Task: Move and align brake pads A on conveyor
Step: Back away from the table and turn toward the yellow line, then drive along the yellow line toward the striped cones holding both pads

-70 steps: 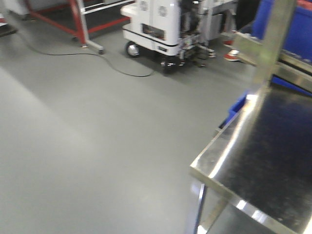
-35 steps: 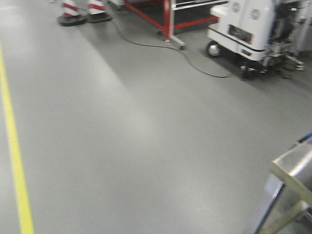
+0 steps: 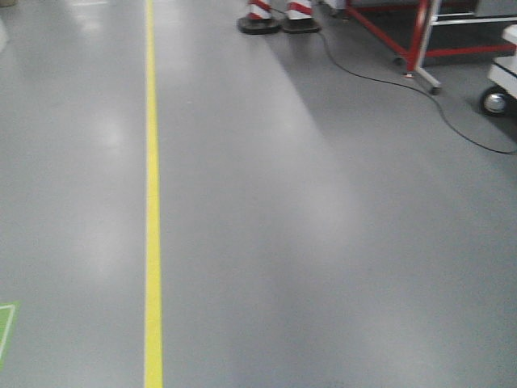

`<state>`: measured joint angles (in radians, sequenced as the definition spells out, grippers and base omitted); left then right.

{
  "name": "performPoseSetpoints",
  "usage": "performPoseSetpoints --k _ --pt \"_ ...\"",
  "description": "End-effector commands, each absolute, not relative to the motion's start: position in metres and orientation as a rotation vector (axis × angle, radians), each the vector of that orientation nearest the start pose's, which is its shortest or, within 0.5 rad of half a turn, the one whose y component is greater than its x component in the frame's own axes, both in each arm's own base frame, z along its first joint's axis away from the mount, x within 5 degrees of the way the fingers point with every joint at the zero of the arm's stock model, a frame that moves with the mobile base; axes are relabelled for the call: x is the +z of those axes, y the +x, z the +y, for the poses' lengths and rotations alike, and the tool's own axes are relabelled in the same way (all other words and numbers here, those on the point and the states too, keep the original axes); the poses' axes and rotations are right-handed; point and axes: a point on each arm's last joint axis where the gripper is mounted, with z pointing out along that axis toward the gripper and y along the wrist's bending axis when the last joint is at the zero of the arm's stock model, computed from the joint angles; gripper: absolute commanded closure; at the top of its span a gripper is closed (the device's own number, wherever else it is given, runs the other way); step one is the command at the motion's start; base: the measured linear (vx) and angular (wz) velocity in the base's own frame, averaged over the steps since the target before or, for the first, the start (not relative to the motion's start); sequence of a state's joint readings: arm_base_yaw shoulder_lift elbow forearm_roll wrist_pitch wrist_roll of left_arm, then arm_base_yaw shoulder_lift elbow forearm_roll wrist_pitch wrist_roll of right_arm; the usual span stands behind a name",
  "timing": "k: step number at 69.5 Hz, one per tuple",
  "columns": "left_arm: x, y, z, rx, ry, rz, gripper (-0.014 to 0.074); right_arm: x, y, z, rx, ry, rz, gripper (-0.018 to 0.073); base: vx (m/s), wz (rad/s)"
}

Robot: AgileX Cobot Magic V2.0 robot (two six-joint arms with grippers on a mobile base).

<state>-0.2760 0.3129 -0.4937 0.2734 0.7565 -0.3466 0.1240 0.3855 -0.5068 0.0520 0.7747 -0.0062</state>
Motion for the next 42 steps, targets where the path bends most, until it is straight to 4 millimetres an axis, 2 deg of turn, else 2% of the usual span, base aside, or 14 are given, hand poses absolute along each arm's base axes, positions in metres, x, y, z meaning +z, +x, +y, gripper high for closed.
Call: performPoseSetpoints --k 1,20,42 --pt "0.3091 0.064 -0.0015 -0.095 0.03 1.93 0.0602 0.3047 0.0733 0.0117 0.122 -0.117 2.03 0.0564 -0.14 0.52" --pt "0.3087 0.0639 -0.0013 -0.094 0.03 1.935 0.0602 0.3047 0.0733 0.0117 0.122 -0.117 2.03 0.0564 -0.09 0.34" --pt "0.3078 0.0636 -0.001 -0.09 0.028 1.945 0.0602 0.3047 0.0732 0.0117 0.122 -0.117 2.031 0.0564 -0.01 0.05"
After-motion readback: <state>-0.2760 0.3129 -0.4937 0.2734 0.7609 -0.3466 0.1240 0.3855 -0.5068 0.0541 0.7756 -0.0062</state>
